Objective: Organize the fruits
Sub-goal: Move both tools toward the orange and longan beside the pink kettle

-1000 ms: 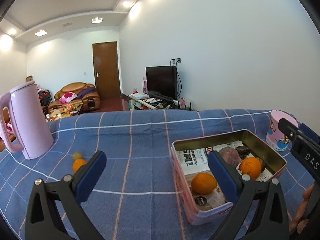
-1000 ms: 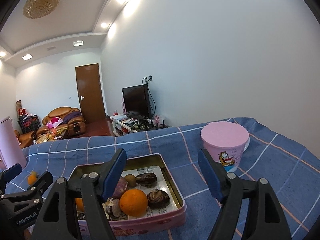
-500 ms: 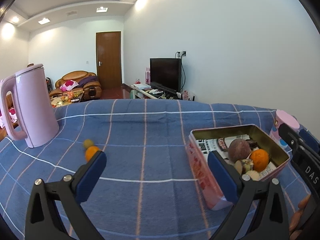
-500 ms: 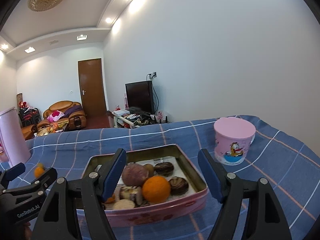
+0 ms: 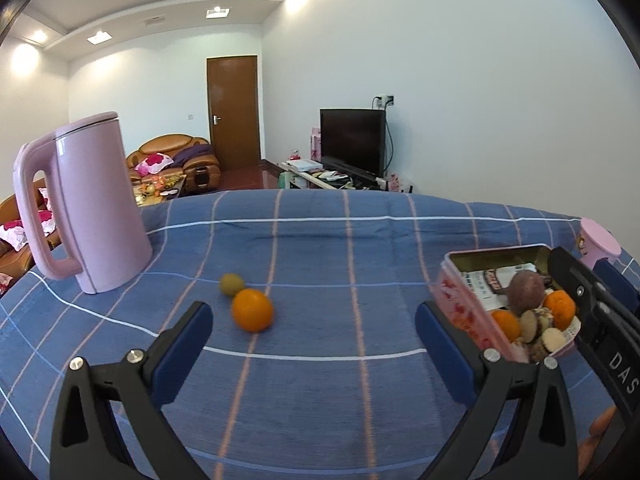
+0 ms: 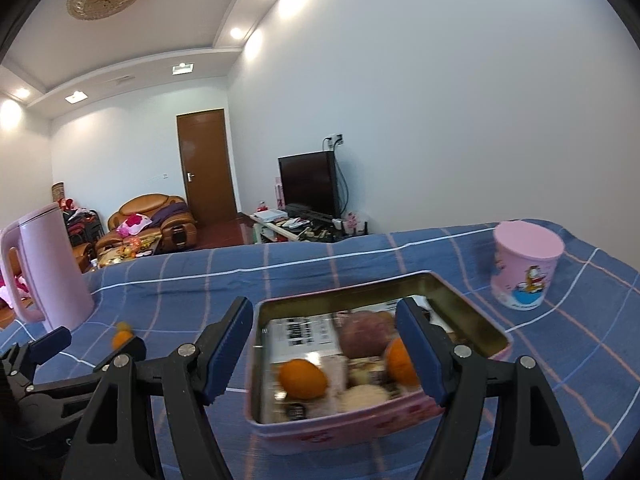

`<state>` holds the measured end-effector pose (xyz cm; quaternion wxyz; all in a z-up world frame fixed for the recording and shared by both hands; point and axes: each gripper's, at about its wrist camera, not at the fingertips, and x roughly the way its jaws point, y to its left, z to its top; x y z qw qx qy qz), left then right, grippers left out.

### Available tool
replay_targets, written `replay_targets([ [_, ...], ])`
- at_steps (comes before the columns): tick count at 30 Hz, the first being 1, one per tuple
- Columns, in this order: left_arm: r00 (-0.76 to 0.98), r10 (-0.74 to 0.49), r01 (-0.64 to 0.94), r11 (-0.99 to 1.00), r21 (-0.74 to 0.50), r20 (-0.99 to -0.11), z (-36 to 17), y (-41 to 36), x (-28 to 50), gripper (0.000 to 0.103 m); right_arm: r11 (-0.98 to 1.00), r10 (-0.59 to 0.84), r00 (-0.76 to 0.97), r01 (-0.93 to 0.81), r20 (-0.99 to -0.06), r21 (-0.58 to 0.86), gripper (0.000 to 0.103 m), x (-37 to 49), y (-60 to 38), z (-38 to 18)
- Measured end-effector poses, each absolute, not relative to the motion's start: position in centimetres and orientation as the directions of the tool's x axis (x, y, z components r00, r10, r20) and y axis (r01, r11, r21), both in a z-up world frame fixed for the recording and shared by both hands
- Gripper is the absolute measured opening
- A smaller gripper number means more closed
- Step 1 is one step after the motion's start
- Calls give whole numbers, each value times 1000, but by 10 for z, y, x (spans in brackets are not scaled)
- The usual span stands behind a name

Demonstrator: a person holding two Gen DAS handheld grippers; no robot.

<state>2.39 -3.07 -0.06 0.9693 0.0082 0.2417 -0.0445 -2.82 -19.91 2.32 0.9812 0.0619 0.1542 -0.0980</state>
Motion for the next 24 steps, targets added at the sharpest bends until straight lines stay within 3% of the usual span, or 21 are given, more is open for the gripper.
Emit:
replay_targets([
  [13,860,-25,20,1000,-14,-510,-5,20,44,103,983,-87,935,136,-343,122,75,1,-145,18],
  [24,806,141,-164,986,12,-575,-13,106,89,103,994,9,899,41,-438,105,75,43,-99,8],
])
